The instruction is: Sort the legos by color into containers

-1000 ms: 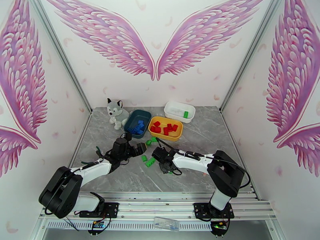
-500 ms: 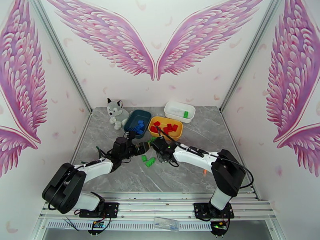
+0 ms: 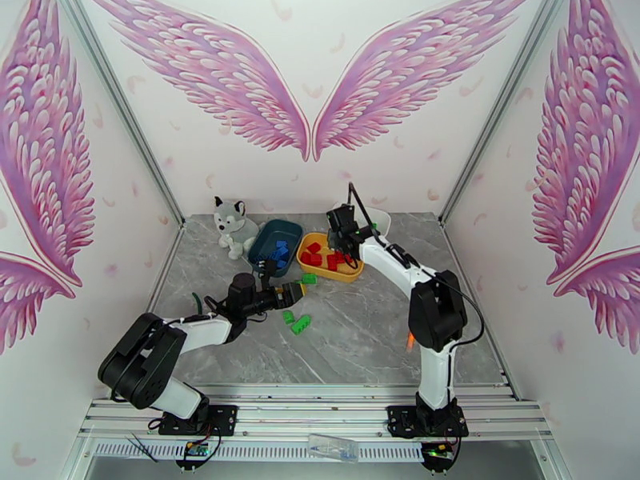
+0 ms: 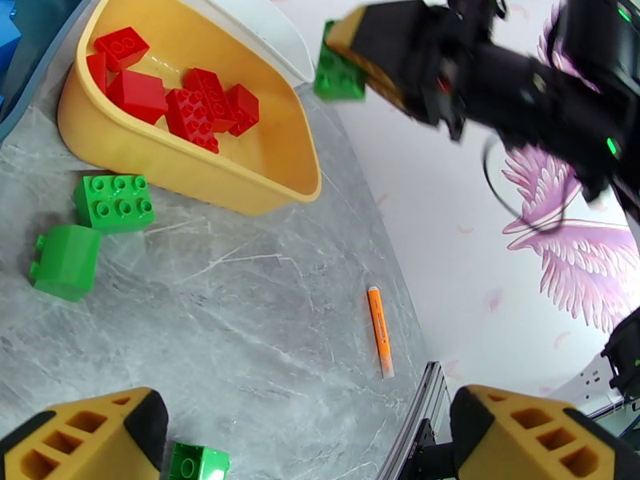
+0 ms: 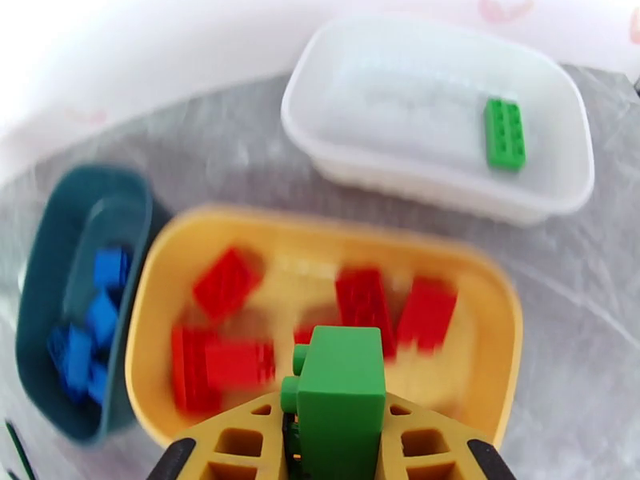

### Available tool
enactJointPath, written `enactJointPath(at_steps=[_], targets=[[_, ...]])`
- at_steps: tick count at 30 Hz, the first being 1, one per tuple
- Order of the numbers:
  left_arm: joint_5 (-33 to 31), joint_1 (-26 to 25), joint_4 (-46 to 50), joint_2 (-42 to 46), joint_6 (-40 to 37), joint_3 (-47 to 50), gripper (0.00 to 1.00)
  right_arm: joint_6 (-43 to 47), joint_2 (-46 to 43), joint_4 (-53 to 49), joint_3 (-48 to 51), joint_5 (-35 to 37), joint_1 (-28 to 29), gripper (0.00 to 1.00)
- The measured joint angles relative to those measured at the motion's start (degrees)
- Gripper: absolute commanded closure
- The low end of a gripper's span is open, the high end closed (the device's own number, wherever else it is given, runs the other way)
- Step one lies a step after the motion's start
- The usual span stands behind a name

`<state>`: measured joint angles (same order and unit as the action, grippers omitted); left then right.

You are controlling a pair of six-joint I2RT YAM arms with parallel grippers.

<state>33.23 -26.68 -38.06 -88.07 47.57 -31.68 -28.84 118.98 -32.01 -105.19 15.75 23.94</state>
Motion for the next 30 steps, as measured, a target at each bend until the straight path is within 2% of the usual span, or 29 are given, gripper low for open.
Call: enactJointPath(at_steps=[4, 10, 14, 17, 20, 24, 26, 30], targets=[[-0.22, 0.00, 0.55, 0.33, -1.03, 0.00, 0.01, -0.04, 7.82, 0.33, -10.47, -3.45, -4.63, 0.91], [-1.49, 0.00, 2.56, 1.97, -3.13, -0.02, 0.01, -0.39, 19.93, -0.70, -27.19, -9.01, -10.86, 0.84], [-1.77, 0.00, 3.54, 2.45, -3.91, -0.02, 0.01, -1.42, 26.93, -1.16, -36.81, -12.68, -14.01, 0.71], [-2.01, 0.00, 4.07, 2.47, -4.15, -0.02, 0.01, -2.45, 29.86, -1.09, -39.82, -15.28, -15.43, 0.50], [-2.69, 0.00, 4.94, 2.47, -4.57, -0.02, 0.01, -2.82, 31.08, -1.18, -40.30, -17.11, -15.98, 0.34], [-4.37, 0.00, 6.60, 2.89, -5.31, -0.02, 0.01, -2.38, 30.49, -1.14, -39.01, -19.02, -15.91, 0.29], [-5.60, -0.02, 7.93, 3.85, -5.77, -0.02, 0.01, -1.90, 26.97, -0.04, -32.65, -19.50, -15.56, 0.28], [-9.03, 0.00, 11.58, 7.87, -7.37, -0.02, 0.01, -0.92, 14.51, 3.58, -12.72, -19.93, -14.69, 0.25]])
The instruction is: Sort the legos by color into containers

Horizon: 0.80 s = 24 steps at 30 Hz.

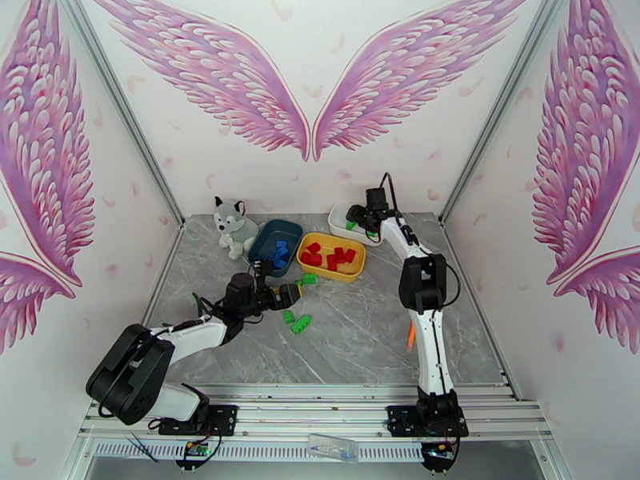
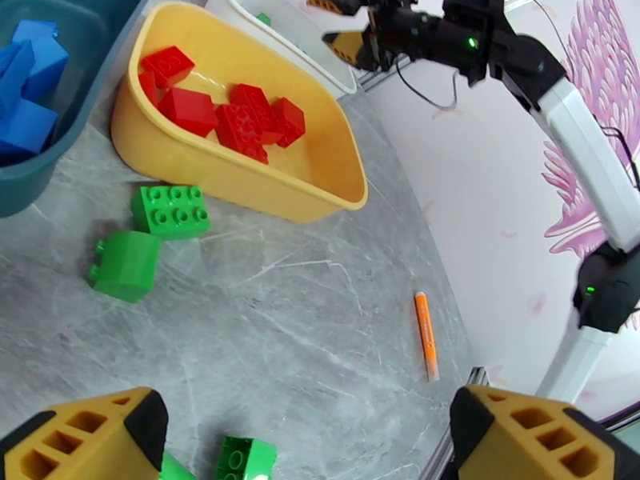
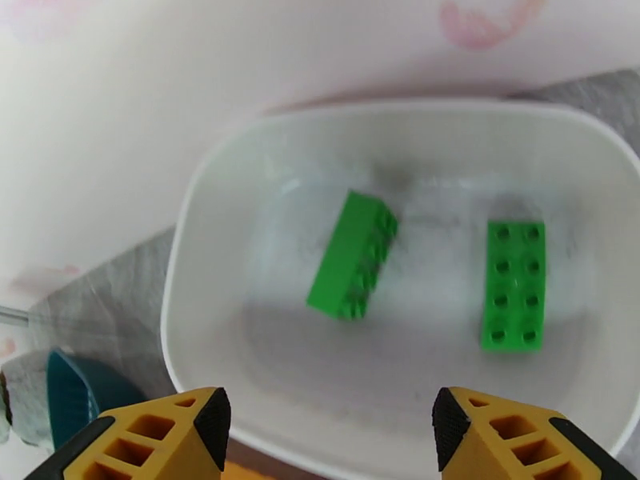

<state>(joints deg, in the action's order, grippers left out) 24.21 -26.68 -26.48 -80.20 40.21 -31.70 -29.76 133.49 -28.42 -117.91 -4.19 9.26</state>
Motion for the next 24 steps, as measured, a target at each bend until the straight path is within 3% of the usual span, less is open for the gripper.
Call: enactJointPath(at_steps=[6, 11, 18, 24], targets=[[-8.55, 0.00, 9.11, 7.28, -2.73, 0.00, 0.01, 0.20, -21.55, 5.44, 21.66, -0.17, 3.37, 0.27], [-14.03, 0.76, 15.78, 9.97, -3.26, -0.04, 0.01, 0.26, -33.53, 7.50, 31.74, -0.17, 9.03, 0.28], [-16.35, 4.35, 19.58, 12.98, -1.55, -0.04, 0.01, 2.60, -35.08, 4.61, 41.81, 1.14, 23.19, 0.23], [-15.96, 10.03, 19.23, 13.35, 2.64, 2.01, 0.01, 3.28, -30.77, 2.64, 44.57, 2.10, 33.97, 0.27]])
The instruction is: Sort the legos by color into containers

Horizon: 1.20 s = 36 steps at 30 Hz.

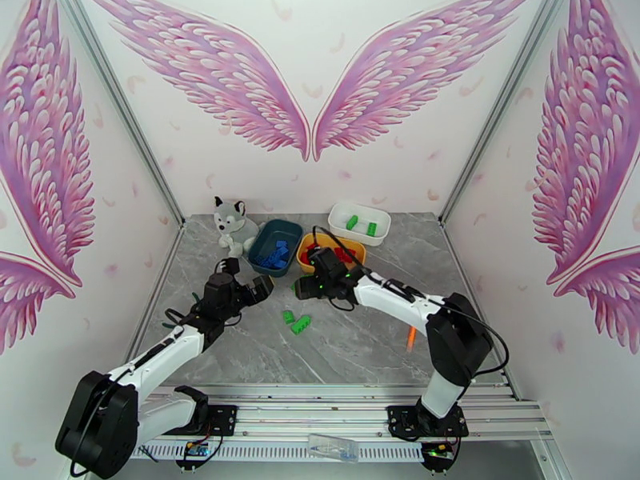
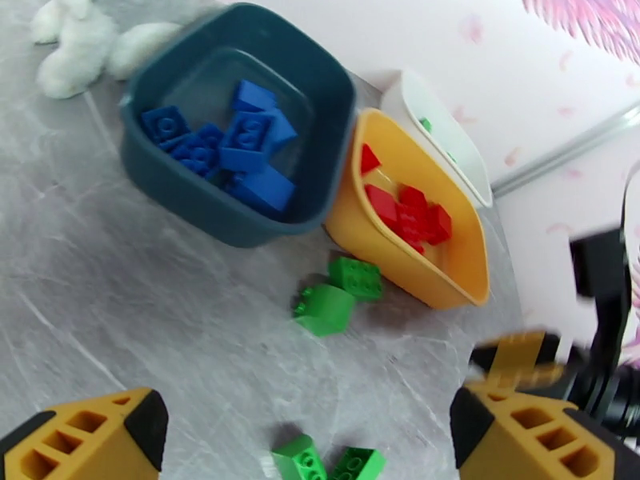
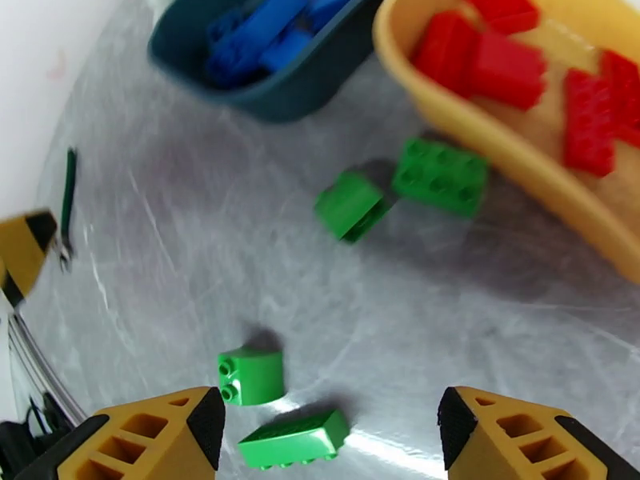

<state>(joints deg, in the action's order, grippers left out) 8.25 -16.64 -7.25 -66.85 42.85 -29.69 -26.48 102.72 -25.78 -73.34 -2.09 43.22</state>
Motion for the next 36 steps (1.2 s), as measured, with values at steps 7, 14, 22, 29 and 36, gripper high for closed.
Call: enactJointPath(at_steps=[7, 14, 22, 29, 36], targets=[[0.96, 2.95, 0.07, 0.13, 2.16, 1.68, 0.01, 1.36, 12.74, -3.28, -7.45, 3.08, 4.72, 0.32], [2.73, 4.59, -0.35, 0.52, 2.56, 1.88, 0.01, 2.21, 17.20, -4.96, -13.68, 5.99, 7.76, 0.36], [4.42, 4.74, -1.20, 0.46, 2.80, 1.97, 0.01, 2.34, 18.16, -5.07, -15.02, 9.03, 9.14, 0.36], [5.46, 4.74, -2.23, -0.92, 3.21, 1.97, 0.01, 2.91, 13.18, -4.92, -10.60, 10.95, 9.25, 0.35], [5.68, 4.90, -2.97, -1.31, 3.58, 2.05, 0.01, 6.91, 10.16, -4.68, -11.10, 10.49, 11.87, 0.30]])
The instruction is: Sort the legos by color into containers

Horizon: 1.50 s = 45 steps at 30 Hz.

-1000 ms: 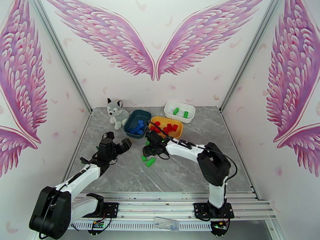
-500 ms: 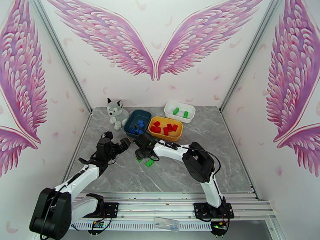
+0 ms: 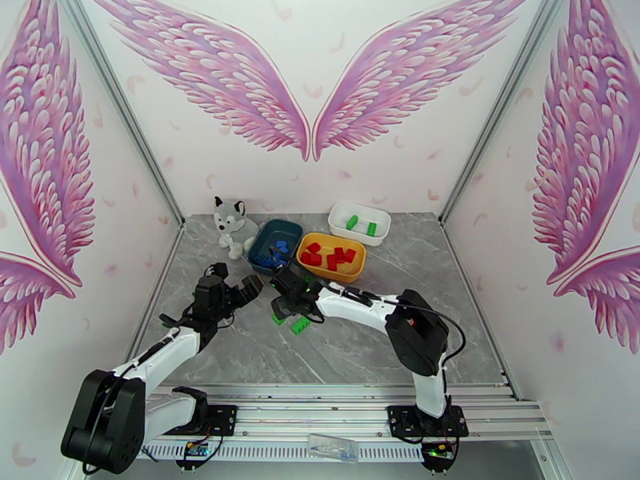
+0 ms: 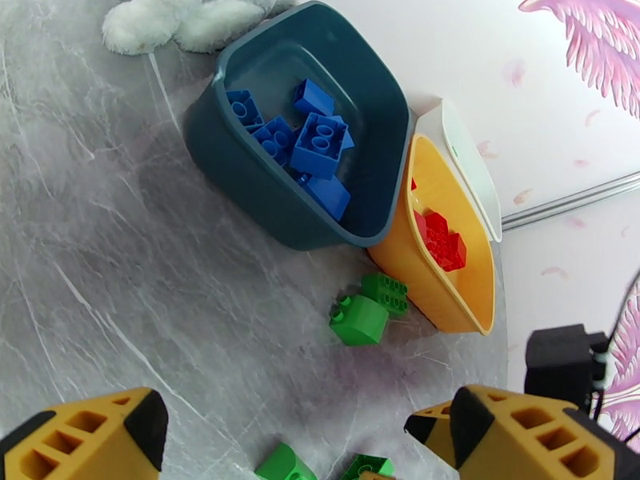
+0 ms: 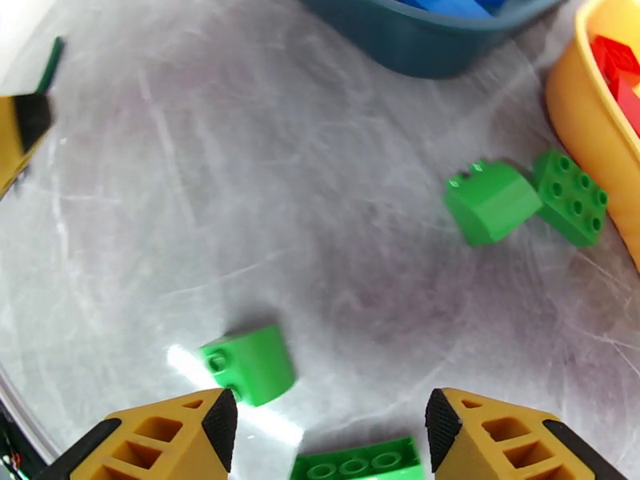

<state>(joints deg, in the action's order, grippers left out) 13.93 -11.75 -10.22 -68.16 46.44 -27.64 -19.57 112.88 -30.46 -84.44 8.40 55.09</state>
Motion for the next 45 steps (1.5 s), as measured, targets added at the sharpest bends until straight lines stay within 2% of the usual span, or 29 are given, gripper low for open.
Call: enactJointPath(at_steps=[4, 9, 14, 22, 33, 39, 45], targets=[[0.46, 1.25, -0.83, -0.79, 0.63, 0.79, 0.01, 0.42, 2.64, -1.27, -2.86, 0.28, 1.90, 0.30], [1.95, 3.10, -3.54, -4.55, 2.64, 2.51, 0.01, 1.40, 6.43, -2.16, -5.20, 0.28, 1.97, 0.36], [3.39, 3.50, -5.44, -8.37, 4.28, 2.95, 0.01, 1.46, 9.57, -4.04, -7.39, 1.38, 1.97, 0.42], [3.96, 3.61, -6.47, -8.66, 4.81, 3.19, 0.01, 1.44, 11.98, -4.70, -9.31, 2.60, 1.92, 0.54], [4.72, 3.63, -6.62, -8.66, 4.81, 3.19, 0.01, 0.96, 12.90, -4.74, -9.35, 2.54, 1.90, 0.49], [5.03, 3.61, -6.91, -8.66, 4.83, 3.19, 0.01, -0.04, 13.46, -4.96, -9.46, 2.16, 1.92, 0.66], [5.92, 3.58, -7.78, -8.66, 4.98, 3.19, 0.01, -0.11, 12.66, -4.92, -8.63, 2.86, 1.92, 0.67]])
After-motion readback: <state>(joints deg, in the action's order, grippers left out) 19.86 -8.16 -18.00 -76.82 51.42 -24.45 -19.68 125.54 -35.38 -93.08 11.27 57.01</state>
